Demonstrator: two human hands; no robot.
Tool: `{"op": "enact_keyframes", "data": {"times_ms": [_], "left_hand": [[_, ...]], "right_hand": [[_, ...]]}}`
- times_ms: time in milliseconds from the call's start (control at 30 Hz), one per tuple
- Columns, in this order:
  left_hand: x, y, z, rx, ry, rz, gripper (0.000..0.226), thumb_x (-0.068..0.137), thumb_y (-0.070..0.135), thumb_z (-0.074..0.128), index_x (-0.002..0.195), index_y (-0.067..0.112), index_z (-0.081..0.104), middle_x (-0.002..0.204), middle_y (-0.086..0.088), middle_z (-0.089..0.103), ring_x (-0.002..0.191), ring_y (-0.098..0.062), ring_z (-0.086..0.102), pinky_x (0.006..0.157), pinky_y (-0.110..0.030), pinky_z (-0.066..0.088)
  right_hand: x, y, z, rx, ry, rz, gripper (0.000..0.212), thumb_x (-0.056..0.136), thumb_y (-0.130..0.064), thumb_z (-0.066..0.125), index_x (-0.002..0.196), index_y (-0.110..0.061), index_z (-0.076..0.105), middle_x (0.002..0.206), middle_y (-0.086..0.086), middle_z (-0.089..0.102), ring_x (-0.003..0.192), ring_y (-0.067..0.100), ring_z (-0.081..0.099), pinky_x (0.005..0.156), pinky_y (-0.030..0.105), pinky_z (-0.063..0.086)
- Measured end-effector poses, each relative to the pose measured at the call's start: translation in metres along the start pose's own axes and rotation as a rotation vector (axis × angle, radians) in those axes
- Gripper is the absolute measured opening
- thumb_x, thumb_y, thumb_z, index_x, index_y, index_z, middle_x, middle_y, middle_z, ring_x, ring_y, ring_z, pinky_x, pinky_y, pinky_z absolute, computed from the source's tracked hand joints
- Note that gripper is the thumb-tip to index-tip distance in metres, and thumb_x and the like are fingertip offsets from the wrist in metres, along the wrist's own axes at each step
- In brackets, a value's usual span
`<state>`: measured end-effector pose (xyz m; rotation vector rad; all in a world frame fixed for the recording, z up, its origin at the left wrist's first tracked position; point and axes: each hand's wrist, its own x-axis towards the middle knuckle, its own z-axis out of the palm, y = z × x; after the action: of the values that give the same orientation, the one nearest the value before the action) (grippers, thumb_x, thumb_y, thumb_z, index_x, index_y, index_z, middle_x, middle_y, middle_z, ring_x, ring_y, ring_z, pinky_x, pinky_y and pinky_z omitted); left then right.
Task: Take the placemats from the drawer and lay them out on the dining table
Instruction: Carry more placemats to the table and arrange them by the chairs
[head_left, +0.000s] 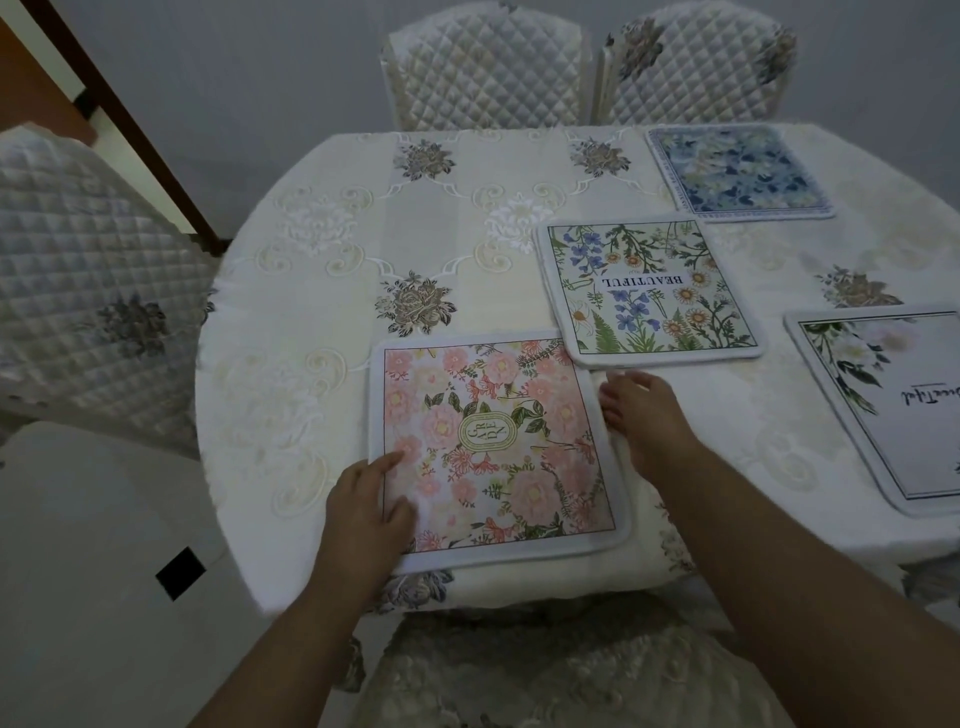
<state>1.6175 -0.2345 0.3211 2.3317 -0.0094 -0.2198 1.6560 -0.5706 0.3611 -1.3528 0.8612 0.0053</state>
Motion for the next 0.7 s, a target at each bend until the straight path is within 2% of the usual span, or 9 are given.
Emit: {"op": "enact_keyframes", "data": {"times_ms": [133, 200, 267, 333, 367, 433, 500, 633, 700], "left_hand": [[0.001, 0.0, 0.001, -0.003, 0.009, -0.002, 0.054, 0.091, 0.019, 0.066, 0.143, 0.029, 0.053, 0.131, 0.001, 0.049, 0.119, -0.014, 0.045, 0.104, -0.032, 0.036], [0.001, -0.001, 0.001, -0.011, 0.004, -0.009, 0.055, 0.091, 0.02, 0.066, 0.144, 0.029, 0.053, 0.131, 0.0, 0.049, 0.119, -0.015, 0.046, 0.105, -0.033, 0.038], [0.002, -0.002, 0.001, -0.009, -0.002, -0.007, 0.055, 0.091, 0.019, 0.065, 0.144, 0.028, 0.053, 0.131, -0.001, 0.049, 0.12, -0.018, 0.048, 0.107, -0.038, 0.041], [0.002, -0.002, 0.0, -0.005, -0.008, 0.001, 0.054, 0.092, 0.02, 0.065, 0.144, 0.029, 0.052, 0.13, 0.0, 0.049, 0.121, -0.018, 0.048, 0.107, -0.041, 0.043], [0.002, -0.002, 0.0, -0.008, -0.011, 0.007, 0.054, 0.093, 0.019, 0.064, 0.145, 0.029, 0.052, 0.131, 0.001, 0.049, 0.122, -0.017, 0.048, 0.108, -0.041, 0.043], [0.002, -0.002, 0.0, -0.014, -0.015, 0.02, 0.054, 0.093, 0.018, 0.064, 0.145, 0.029, 0.052, 0.133, 0.001, 0.048, 0.123, -0.016, 0.047, 0.108, -0.04, 0.042], [0.001, -0.002, -0.001, -0.013, -0.018, 0.034, 0.054, 0.094, 0.018, 0.063, 0.146, 0.03, 0.051, 0.132, 0.004, 0.047, 0.122, -0.013, 0.046, 0.108, -0.039, 0.043], [0.001, -0.003, -0.001, -0.012, -0.022, 0.036, 0.054, 0.096, 0.02, 0.061, 0.147, 0.033, 0.049, 0.133, 0.004, 0.048, 0.124, -0.013, 0.046, 0.109, -0.042, 0.045], [0.001, -0.005, 0.0, -0.004, -0.033, 0.032, 0.053, 0.097, 0.022, 0.06, 0.147, 0.035, 0.048, 0.135, 0.003, 0.048, 0.125, -0.015, 0.047, 0.109, -0.044, 0.046]], "right_hand": [[0.019, -0.012, 0.015, 0.264, 0.009, 0.007, 0.042, 0.095, -0.007, 0.062, 0.133, -0.017, 0.046, 0.093, 0.011, 0.065, 0.082, 0.018, 0.063, 0.074, 0.028, 0.056], [0.023, -0.014, 0.021, 0.345, -0.015, 0.063, 0.041, 0.094, -0.004, 0.062, 0.134, -0.009, 0.055, 0.091, 0.011, 0.069, 0.078, 0.019, 0.065, 0.069, 0.026, 0.054], [0.027, -0.013, 0.023, 0.285, 0.033, 0.039, 0.038, 0.095, -0.005, 0.061, 0.133, -0.002, 0.06, 0.104, 0.015, 0.072, 0.092, 0.028, 0.07, 0.076, 0.027, 0.053], [0.03, -0.012, 0.023, 0.289, 0.077, 0.012, 0.033, 0.1, -0.011, 0.055, 0.132, -0.007, 0.063, 0.136, 0.014, 0.061, 0.124, 0.031, 0.059, 0.101, 0.03, 0.044], [0.028, -0.011, 0.024, 0.118, 0.087, -0.043, 0.032, 0.101, -0.014, 0.053, 0.132, -0.011, 0.064, 0.143, 0.011, 0.056, 0.13, 0.028, 0.055, 0.108, 0.03, 0.037], [0.034, -0.01, 0.021, 0.104, 0.127, -0.101, 0.031, 0.1, -0.012, 0.055, 0.129, -0.01, 0.065, 0.138, 0.011, 0.061, 0.118, 0.023, 0.062, 0.107, 0.03, 0.042], [0.037, -0.01, 0.015, 0.257, 0.168, -0.04, 0.033, 0.095, -0.004, 0.057, 0.127, -0.001, 0.064, 0.132, 0.019, 0.063, 0.108, 0.023, 0.067, 0.102, 0.031, 0.048], [0.042, -0.011, -0.015, 0.086, 0.246, -0.058, 0.032, 0.097, -0.003, 0.056, 0.127, -0.001, 0.066, 0.136, 0.015, 0.062, 0.123, 0.028, 0.059, 0.106, 0.017, 0.035], [0.041, -0.007, -0.025, 0.148, 0.237, -0.061, 0.033, 0.095, -0.004, 0.059, 0.128, -0.005, 0.067, 0.136, 0.012, 0.063, 0.123, 0.028, 0.06, 0.106, 0.024, 0.04]]}}
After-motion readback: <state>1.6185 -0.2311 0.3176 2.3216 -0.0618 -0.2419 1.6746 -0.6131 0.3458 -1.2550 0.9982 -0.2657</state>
